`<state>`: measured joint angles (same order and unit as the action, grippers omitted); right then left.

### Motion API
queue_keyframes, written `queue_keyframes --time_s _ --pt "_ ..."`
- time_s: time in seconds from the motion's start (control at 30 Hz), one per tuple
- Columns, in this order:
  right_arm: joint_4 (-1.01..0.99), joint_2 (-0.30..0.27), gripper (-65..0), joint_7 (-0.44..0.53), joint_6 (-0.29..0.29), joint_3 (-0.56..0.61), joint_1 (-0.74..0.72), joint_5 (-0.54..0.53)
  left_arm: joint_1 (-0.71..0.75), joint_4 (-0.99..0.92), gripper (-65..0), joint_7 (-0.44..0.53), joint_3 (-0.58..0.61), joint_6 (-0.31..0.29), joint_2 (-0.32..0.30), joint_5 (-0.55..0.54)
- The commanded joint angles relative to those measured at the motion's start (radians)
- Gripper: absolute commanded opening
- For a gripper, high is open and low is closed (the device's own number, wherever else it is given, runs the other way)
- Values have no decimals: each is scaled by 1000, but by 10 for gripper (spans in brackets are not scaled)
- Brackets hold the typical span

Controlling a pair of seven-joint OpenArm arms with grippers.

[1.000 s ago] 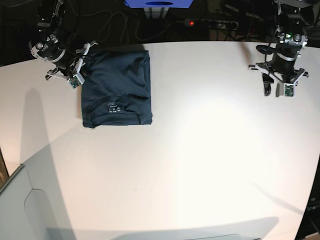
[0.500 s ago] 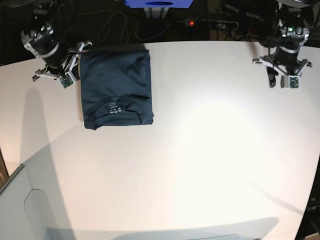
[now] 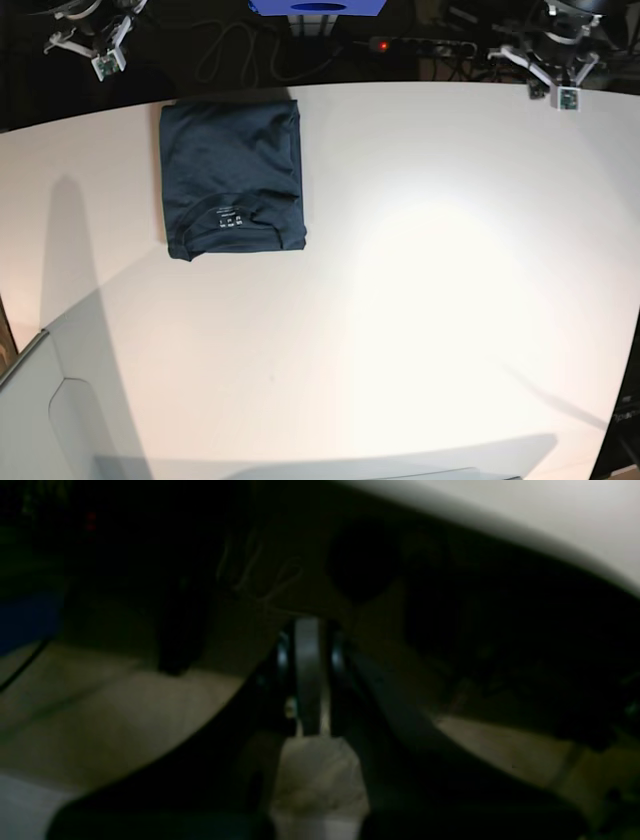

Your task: Fold the T-shirt properly

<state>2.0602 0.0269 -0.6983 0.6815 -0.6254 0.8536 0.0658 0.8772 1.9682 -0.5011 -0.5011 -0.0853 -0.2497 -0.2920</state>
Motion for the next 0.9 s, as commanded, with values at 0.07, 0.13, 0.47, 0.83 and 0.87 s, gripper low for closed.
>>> queue_keyframes --time_s 0.07,0.13,0.47,0.83,0.87 --pt "-71 -8 -631 12 17 16 16 -7 72 15 -650 22 -18 5 65 1" --pt "-160 -12 -631 18 17 32 -10 -7 98 -11 -650 22 -11 3 106 1" --pt "-655 -109 -631 78 17 109 -225 -5 15 -456 -650 270 243 9 63 10" --pt "-1162 -141 -631 383 17 192 -400 -4 -342 -1078 -650 335 371 2 -64 10" --pt "-1208 -141 -631 423 17 200 -414 -4 -375 -1127 -650 350 405 3 -79 10"
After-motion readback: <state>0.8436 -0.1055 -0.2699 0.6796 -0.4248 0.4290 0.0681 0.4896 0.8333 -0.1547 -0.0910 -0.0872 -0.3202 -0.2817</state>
